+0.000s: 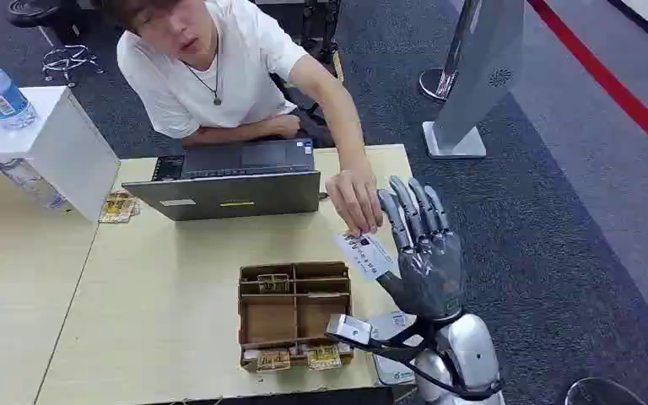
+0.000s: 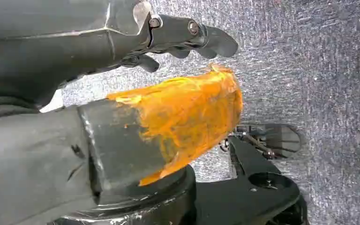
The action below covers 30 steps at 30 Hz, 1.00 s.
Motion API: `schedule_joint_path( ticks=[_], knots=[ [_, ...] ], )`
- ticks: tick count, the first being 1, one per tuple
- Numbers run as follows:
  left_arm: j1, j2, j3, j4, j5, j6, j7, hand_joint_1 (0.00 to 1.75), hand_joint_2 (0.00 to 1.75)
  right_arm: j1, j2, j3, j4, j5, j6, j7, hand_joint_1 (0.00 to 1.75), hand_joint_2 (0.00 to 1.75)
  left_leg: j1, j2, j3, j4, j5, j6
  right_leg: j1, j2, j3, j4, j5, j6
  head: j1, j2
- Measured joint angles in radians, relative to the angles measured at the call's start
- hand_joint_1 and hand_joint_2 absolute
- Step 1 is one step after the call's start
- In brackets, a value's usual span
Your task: Pass the card to the sensor for recognition and then transmit it.
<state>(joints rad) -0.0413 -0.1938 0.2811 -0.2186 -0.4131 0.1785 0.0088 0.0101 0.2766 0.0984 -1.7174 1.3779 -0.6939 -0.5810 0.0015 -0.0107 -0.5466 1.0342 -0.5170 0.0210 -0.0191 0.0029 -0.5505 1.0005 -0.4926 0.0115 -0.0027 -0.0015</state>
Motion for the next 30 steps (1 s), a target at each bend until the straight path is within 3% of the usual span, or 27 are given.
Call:
schedule_joint_path(
  ticks=[1, 30],
  knots=[
    [0.0, 0.0, 0.0, 0.0, -0.002, 0.0, 0.0, 0.0, 0.0, 0.001, 0.0, -0.001, -0.005, 0.002, 0.0, 0.003, 1.75, 1.75, 0.0, 0.0, 0.0, 0.0, 0.0, 0.0, 0.0, 0.0, 0.0, 0.0, 0.0, 0.0, 0.0, 0.0],
    [0.0, -0.001, 0.0, 0.0, -0.012, -0.004, 0.005, 0.0, 0.0, 0.006, 0.001, -0.002, -0.019, -0.085, 0.0, 0.0, 1.75, 1.75, 0.0, 0.0, 0.0, 0.0, 0.0, 0.0, 0.0, 0.0, 0.0, 0.0, 0.0, 0.0, 0.0, 0.0]
  ],
)
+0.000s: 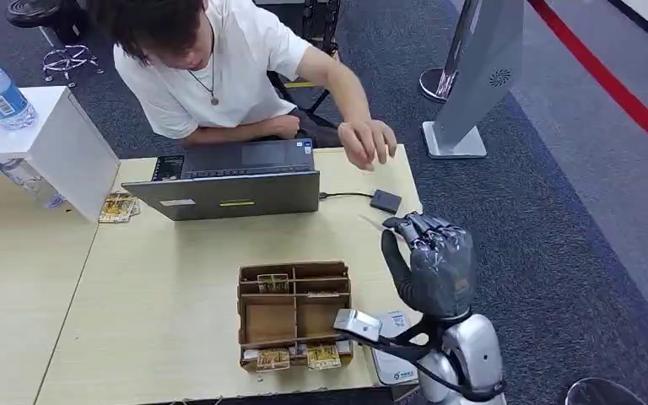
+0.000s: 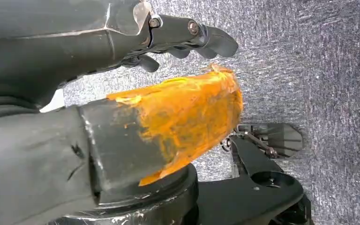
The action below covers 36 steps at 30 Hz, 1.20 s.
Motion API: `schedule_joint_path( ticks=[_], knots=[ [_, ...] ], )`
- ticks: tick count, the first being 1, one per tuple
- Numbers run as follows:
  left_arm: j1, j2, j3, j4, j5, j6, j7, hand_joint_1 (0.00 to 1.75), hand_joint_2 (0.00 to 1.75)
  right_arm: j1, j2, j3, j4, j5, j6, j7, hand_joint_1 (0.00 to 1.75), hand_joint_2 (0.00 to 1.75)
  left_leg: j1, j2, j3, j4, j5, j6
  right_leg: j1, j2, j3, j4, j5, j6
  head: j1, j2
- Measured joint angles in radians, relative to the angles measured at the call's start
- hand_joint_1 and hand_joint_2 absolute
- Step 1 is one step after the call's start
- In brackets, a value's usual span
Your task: Pass the card to the sensor for recognition and then transmit it.
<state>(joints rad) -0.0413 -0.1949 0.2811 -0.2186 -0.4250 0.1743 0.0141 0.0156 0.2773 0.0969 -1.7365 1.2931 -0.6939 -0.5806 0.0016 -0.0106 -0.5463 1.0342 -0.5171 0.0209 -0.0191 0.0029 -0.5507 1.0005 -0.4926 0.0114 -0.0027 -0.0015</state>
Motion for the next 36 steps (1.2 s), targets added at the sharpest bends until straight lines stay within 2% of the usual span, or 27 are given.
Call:
schedule_joint_path(
  ticks=[9, 14, 17, 19, 26, 31, 36],
  knots=[
    [0.0, 0.0, 0.011, 0.0, 0.003, 0.003, -0.003, 0.0, 0.0, 0.034, 0.001, 0.0, 0.063, -0.161, 0.013, -0.009, 1.75, 1.75, 0.0, 0.0, 0.0, 0.0, 0.0, 0.0, 0.0, 0.0, 0.0, 0.0, 0.0, 0.0, 0.0, 0.0],
    [0.0, 0.0, 0.027, 0.0, 0.004, 0.004, -0.006, 0.0, 0.0, 0.058, -0.013, 0.032, 0.126, -0.328, 0.004, 0.112, 1.75, 1.75, 0.0, 0.0, 0.0, 0.0, 0.0, 0.0, 0.0, 0.0, 0.0, 0.0, 0.0, 0.0, 0.0, 0.0],
    [0.0, 0.0, 0.039, 0.0, 0.006, 0.004, -0.012, 0.0, 0.0, 0.071, -0.05, 0.077, 0.159, -0.472, 0.006, 0.172, 1.75, 1.75, 0.0, 0.0, 0.0, 0.0, 0.0, 0.0, 0.0, 0.0, 0.0, 0.0, 0.0, 0.0, 0.0, 0.0],
    [0.001, 0.0, 0.047, 0.0, 0.006, 0.005, -0.015, 0.0, 0.0, 0.079, -0.077, 0.098, 0.173, -0.561, 0.018, 0.191, 1.75, 1.75, 0.0, 0.0, 0.0, 0.0, 0.0, 0.0, 0.0, 0.0, 0.0, 0.0, 0.0, 0.0, 0.0, 0.0],
    [0.002, 0.0, 0.071, 0.0, 0.006, 0.007, -0.024, 0.0, 0.0, 0.113, -0.148, 0.111, 0.208, -0.814, 0.142, 0.174, 1.75, 1.75, 0.0, 0.0, 0.0, 0.0, 0.0, 0.0, 0.0, 0.0, 0.0, 0.0, 0.0, 0.0, 0.0, 0.0],
    [0.002, 0.0, 0.082, 0.0, 0.006, 0.007, -0.026, 0.0, 0.0, 0.131, -0.177, 0.095, 0.221, -0.914, 0.222, 0.154, 1.75, 1.75, 0.0, 0.0, 0.0, 0.0, 0.0, 0.0, 0.0, 0.0, -0.001, 0.0, 0.0, 0.0, 0.0, 0.0],
    [0.002, 0.0, 0.093, 0.0, 0.003, 0.007, -0.026, 0.0, 0.0, 0.137, -0.193, 0.069, 0.232, -0.954, 0.267, 0.145, 1.75, 1.75, 0.0, 0.0, 0.0, 0.0, 0.0, 0.0, 0.0, 0.0, 0.0, 0.0, 0.0, 0.0, 0.0, 0.0]
  ],
)
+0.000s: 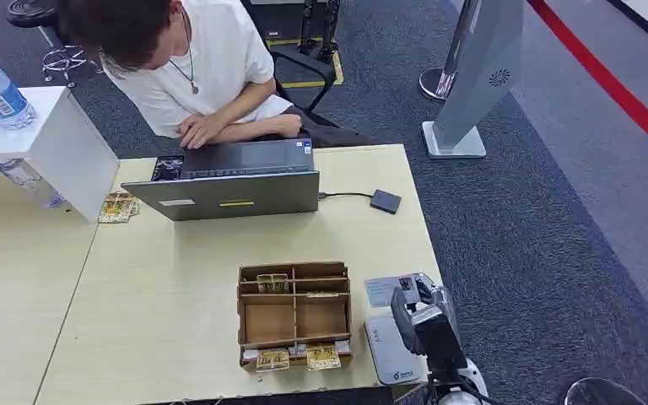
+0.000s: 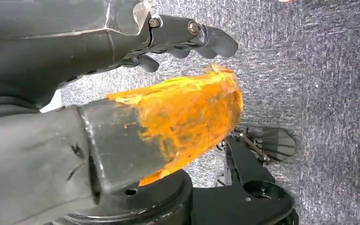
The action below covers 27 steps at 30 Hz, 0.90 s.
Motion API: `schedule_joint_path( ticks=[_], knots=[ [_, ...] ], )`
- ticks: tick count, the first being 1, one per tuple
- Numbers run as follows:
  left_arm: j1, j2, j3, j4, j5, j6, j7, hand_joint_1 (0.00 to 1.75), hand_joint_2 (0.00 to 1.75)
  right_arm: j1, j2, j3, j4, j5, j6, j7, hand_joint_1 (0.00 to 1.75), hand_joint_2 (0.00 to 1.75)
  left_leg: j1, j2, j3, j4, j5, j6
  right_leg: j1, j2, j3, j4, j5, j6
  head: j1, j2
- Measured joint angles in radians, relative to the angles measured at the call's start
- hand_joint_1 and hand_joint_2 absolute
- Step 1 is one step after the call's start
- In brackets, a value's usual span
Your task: Pass the card to the sensor for recognition and then transmit it.
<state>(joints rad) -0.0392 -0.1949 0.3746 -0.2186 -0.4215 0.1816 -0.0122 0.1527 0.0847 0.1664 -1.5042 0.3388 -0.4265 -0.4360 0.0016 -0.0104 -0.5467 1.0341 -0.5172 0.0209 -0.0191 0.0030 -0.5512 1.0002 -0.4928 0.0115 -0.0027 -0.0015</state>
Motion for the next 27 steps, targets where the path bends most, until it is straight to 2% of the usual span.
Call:
schedule_joint_path(
  ticks=[27],
  knots=[
    [0.0, 0.0, 0.032, 0.0, -0.012, 0.005, -0.008, 0.0, 0.0, 0.031, -0.034, -0.094, 0.084, -0.062, 0.155, 0.018, 1.75, 1.75, 0.0, 0.0, 0.0, 0.0, 0.0, 0.0, 0.0, 0.0, 0.0, 0.0, 0.0, 0.0, 0.0, 0.0]
  ],
)
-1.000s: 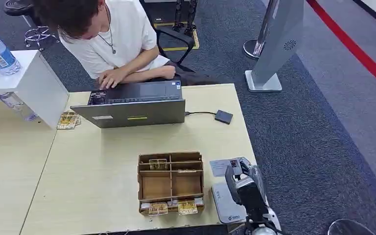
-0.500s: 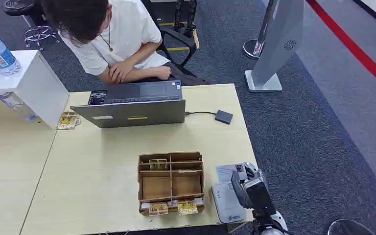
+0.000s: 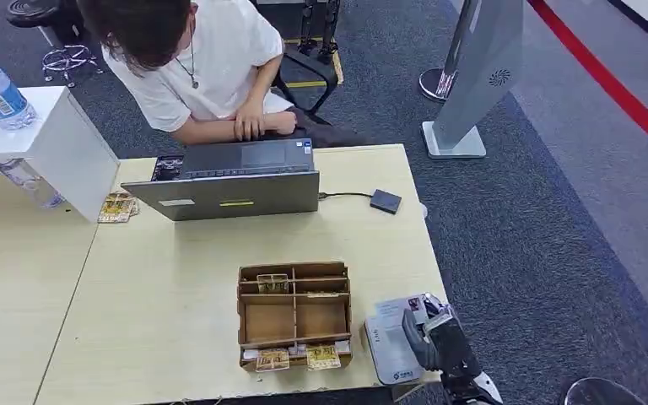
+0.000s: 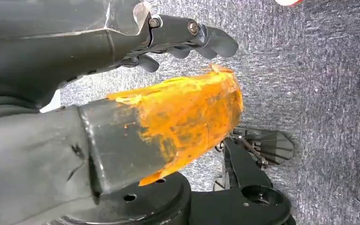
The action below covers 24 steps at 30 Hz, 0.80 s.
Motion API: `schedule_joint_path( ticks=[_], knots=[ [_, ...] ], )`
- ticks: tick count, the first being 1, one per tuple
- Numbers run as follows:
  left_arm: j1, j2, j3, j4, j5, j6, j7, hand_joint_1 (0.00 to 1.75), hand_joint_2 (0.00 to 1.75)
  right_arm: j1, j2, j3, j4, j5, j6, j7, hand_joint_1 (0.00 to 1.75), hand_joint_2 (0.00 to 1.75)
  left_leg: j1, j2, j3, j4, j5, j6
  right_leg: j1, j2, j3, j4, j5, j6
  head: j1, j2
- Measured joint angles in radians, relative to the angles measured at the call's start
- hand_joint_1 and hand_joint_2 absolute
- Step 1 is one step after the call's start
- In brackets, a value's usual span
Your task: Pass the card to the sensor for recognition and then transmit it.
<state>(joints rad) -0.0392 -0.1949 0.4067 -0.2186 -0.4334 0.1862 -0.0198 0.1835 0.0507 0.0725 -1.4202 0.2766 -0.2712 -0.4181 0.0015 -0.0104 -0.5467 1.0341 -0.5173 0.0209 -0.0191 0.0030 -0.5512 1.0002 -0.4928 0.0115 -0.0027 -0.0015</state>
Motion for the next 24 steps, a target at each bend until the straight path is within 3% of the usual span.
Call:
schedule_joint_path(
  ticks=[24],
  knots=[
    [0.0, 0.0, 0.023, 0.0, -0.006, 0.002, -0.002, 0.0, 0.0, 0.012, -0.042, -0.026, 0.047, 0.023, 0.101, 0.023, 1.75, 1.75, 0.0, 0.0, 0.0, 0.0, 0.0, 0.0, 0.0, 0.0, 0.0, 0.0, 0.0, 0.0, 0.0, 0.0]
  ],
)
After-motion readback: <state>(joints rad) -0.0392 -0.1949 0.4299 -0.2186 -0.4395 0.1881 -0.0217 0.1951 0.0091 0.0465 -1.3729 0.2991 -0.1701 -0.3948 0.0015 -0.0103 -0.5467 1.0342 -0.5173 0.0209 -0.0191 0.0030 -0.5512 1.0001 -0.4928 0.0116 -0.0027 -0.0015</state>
